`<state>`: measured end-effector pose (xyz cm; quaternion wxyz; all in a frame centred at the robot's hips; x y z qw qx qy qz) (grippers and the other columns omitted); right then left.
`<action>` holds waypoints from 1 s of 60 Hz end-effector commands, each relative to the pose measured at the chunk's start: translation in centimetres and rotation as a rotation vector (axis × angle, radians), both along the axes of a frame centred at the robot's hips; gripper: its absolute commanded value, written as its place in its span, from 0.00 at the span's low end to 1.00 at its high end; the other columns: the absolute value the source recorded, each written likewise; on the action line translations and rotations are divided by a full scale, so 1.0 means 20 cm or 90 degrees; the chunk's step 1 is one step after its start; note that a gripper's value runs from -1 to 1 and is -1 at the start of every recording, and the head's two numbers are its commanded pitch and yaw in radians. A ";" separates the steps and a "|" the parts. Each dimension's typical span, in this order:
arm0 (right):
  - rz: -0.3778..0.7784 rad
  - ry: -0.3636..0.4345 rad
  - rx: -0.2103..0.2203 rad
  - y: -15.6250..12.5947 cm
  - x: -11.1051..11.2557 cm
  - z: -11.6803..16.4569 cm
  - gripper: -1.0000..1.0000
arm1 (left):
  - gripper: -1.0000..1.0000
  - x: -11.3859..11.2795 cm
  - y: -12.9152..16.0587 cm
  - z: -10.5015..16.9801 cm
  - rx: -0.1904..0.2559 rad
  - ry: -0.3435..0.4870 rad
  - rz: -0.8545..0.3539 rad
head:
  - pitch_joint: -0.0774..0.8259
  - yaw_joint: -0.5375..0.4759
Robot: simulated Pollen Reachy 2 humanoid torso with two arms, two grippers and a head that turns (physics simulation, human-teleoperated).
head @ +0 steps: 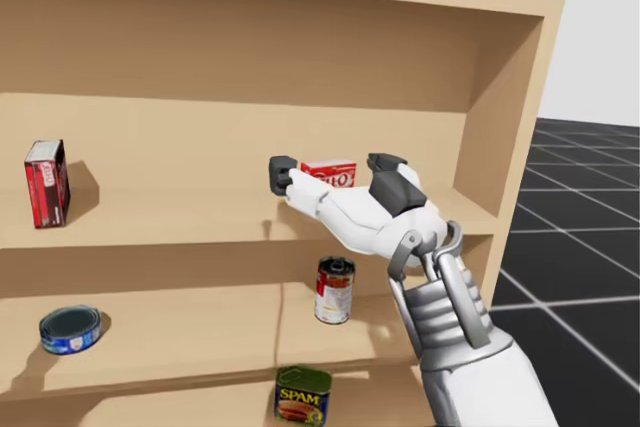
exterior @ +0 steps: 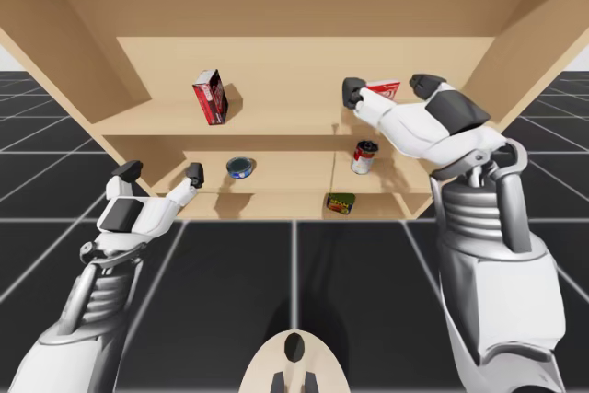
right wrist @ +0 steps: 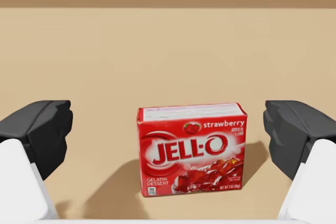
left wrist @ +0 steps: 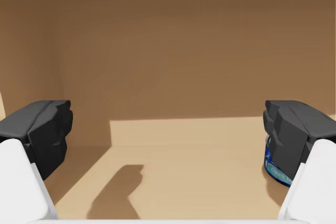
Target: Find the gelatin box on the shelf and bring it to me.
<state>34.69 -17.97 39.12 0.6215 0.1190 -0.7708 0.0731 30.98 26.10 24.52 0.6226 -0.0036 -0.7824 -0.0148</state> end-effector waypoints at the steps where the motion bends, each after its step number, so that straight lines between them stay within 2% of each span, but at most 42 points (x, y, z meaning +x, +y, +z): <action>1: -0.074 0.143 -0.022 0.00 0.10 -0.04 0.00 | 0.00 0.00 0.00 0.00 -0.001 0.001 0.000 | 0.28 0.28; 9: -0.064 0.164 -0.019 0.01 0.16 -0.07 0.00 | 0.00 0.00 0.00 0.00 -0.003 0.000 0.000 | 0.29 0.28; 19: -0.074 0.172 -0.029 0.02 0.23 -0.09 0.00 | 0.00 -0.01 0.00 0.01 -0.004 -0.002 -0.001 | 0.29 0.29; 26: -0.071 0.164 -0.048 0.02 0.26 -0.09 0.00 | 0.00 -0.01 0.01 0.01 -0.005 -0.003 -0.001 | 0.29 0.29; 27: -0.074 0.163 -0.048 0.02 0.25 -0.09 0.07 | 0.00 -0.01 0.00 0.01 -0.005 -0.003 -0.001 | 0.29 0.29; 28: -0.091 0.154 -0.045 0.02 0.25 -0.09 0.38 | 0.00 -0.01 0.00 0.01 -0.005 -0.003 -0.001 | 0.29 0.29; 29: -0.096 0.151 -0.044 0.03 0.25 -0.10 0.60 | 0.00 -0.01 0.00 0.01 -0.005 -0.003 -0.002 | 0.29 0.29; 30: -0.091 0.153 -0.046 0.03 0.25 -0.10 0.99 | 0.00 -0.01 0.01 0.01 -0.005 -0.003 -0.002 | 0.29 0.29; 46: -0.085 0.137 -0.048 0.03 0.18 -0.06 1.00 | 0.00 -0.01 0.00 0.01 -0.006 -0.004 -0.001 | 0.29 0.29; 60: -0.078 0.066 -0.057 0.04 -0.01 0.09 1.00 | 0.00 -0.01 0.00 0.01 -0.005 -0.004 0.000 | 0.30 0.29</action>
